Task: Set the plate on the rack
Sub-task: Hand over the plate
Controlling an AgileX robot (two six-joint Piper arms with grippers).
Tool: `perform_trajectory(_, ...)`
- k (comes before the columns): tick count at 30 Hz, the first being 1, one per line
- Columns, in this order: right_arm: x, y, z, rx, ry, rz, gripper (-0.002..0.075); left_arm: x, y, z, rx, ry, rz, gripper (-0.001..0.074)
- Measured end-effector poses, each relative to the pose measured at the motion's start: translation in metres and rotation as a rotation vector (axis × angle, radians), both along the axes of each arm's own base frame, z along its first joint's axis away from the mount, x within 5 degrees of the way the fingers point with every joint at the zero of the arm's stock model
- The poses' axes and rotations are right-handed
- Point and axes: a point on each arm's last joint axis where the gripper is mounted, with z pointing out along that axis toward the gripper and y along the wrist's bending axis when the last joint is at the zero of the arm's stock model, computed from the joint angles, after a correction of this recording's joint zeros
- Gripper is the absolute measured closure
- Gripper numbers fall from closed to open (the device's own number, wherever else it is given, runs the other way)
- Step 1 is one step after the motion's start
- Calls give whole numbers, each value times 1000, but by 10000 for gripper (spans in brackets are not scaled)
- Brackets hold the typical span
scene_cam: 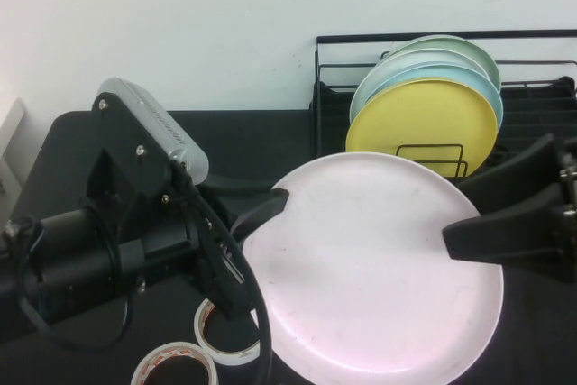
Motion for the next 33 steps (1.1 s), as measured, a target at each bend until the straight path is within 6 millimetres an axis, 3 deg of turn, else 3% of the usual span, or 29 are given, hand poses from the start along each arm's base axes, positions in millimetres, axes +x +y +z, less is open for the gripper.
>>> perform_trajectory(7, 19, 4, -23, -22, 92, -10, 247, 0, 0, 0, 13, -16, -5, 733)
perform_trajectory(10, 21, 7, -28, -28, 110, 0, 330, 0, 0, 0, 23, -29, -9, 733)
perform_trajectory(16, 23, 9, -29, -33, 101, -11, 591, 0, 0, 0, 59, -73, -19, 732)
perform_trajectory(20, 26, 9, -30, -41, 91, -39, 603, 2, 1, 0, 41, -44, 11, 711)
perform_trajectory(23, 29, 9, -30, -49, 63, -55, 607, 3, 2, -1, 34, -27, 37, 617)
perform_trajectory(29, 33, 9, -22, -67, -44, -21, 625, 4, 5, 0, -12, 29, 89, 270)
perform_trajectory(33, 41, 8, -4, -97, -183, -7, 625, 4, 9, 2, -58, 76, 148, 190)
